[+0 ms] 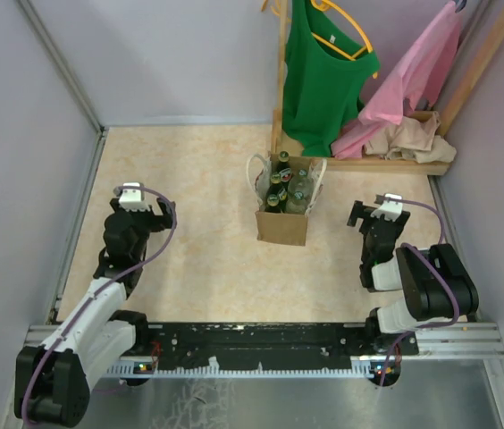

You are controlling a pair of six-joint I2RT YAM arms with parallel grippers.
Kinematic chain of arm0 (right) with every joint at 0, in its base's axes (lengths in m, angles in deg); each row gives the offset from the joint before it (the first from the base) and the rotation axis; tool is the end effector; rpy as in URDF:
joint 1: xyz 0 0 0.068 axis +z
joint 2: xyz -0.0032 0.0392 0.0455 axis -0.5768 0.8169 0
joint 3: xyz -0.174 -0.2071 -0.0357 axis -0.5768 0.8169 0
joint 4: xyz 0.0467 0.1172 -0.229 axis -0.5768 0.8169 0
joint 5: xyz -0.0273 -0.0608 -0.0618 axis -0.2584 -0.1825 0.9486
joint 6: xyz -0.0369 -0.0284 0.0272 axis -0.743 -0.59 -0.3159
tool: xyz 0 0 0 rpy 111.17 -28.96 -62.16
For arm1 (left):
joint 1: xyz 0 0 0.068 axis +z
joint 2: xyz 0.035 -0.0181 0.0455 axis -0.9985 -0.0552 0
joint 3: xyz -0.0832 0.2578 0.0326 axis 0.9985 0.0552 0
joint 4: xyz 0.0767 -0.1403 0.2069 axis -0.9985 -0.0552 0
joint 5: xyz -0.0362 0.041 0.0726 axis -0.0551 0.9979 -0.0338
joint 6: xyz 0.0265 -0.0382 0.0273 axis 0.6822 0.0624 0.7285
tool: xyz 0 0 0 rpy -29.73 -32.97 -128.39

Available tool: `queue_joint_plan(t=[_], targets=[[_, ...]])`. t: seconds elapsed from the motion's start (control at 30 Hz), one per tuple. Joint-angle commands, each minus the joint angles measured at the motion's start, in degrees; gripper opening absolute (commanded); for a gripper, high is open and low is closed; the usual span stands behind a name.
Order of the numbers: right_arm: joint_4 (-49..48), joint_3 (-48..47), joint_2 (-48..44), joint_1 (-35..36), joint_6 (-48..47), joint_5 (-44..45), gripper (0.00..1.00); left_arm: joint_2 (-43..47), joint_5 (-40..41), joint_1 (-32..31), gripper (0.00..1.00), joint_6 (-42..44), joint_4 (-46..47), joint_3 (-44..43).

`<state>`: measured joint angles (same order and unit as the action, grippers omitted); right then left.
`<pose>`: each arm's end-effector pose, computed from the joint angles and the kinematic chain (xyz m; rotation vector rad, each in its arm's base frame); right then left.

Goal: Take the beverage out of the canvas bag

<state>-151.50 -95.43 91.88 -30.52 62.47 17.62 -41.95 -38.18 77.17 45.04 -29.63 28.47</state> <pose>0.2195 0.0054 0.1419 0.2331 1.6653 -0.2140 0.1963 -0.0302 0.2308 0.0086 1.7130 -0.1116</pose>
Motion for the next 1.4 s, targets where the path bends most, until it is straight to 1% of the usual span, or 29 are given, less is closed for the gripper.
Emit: queue_joint_plan(t=[0.0, 0.33, 0.43, 0.57, 0.67, 0.73, 0.9, 0.97, 1.1, 1.17, 1.23, 1.37], targets=[[-2.5, -1.2, -0.9, -0.1, 0.1, 0.2, 0.99, 1.4, 2.0, -0.3, 1.00, -0.3, 1.1, 0.4], [-2.5, -1.2, -0.9, -0.1, 0.1, 0.2, 0.99, -0.1, 4.5, -0.3, 1.00, -2.0, 2.7, 0.3], [-2.5, -1.2, -0.9, -0.1, 0.1, 0.2, 0.99, 1.2, 5.9, -0.3, 1.00, -4.4, 3.5, 1.1], [-2.5, -1.2, -0.9, -0.1, 0.1, 0.2, 0.99, 4.0, 4.6, -0.3, 1.00, -5.1, 5.7, 2.7], [-2.5, -1.2, -0.9, -0.1, 0.2, 0.2, 0.99, 5.8, 7.1, -0.3, 1.00, -6.6, 5.6, 3.3], [-2.5, -1.2, -0.9, 0.0, 0.1, 0.2, 0.99, 6.3, 7.1, -0.3, 1.00, -6.0, 5.5, 2.9], [-2.5, -1.2, -0.9, -0.1, 0.1, 0.2, 0.99, 3.6, 4.6, -0.3, 1.00, -4.5, 2.6, -1.2], [-2.5, -1.2, -0.9, -0.1, 0.1, 0.2, 0.99, 2.1, 0.5, -0.3, 1.00, -2.3, 3.0, -2.5], [-2.6, -1.2, -0.9, -0.1, 0.2, 0.2, 0.99, 0.0, -5.1, -0.6, 1.00, -3.1, 2.4, -5.7], [-2.6, -1.2, -0.9, 0.0, 0.1, 0.2, 0.99, -0.6, -5.8, -1.8, 1.00, -4.0, 2.7, -7.4], [-2.5, -1.2, -0.9, -0.1, 0.2, 0.2, 0.99, -1.6, -5.0, -5.2, 1.00, -3.5, 2.9, -9.1], [-2.5, -1.2, -0.9, -0.1, 0.1, 0.2, 0.99, -7.2, 0.1, -14.4, 1.00, 0.0, -0.6, -16.3]])
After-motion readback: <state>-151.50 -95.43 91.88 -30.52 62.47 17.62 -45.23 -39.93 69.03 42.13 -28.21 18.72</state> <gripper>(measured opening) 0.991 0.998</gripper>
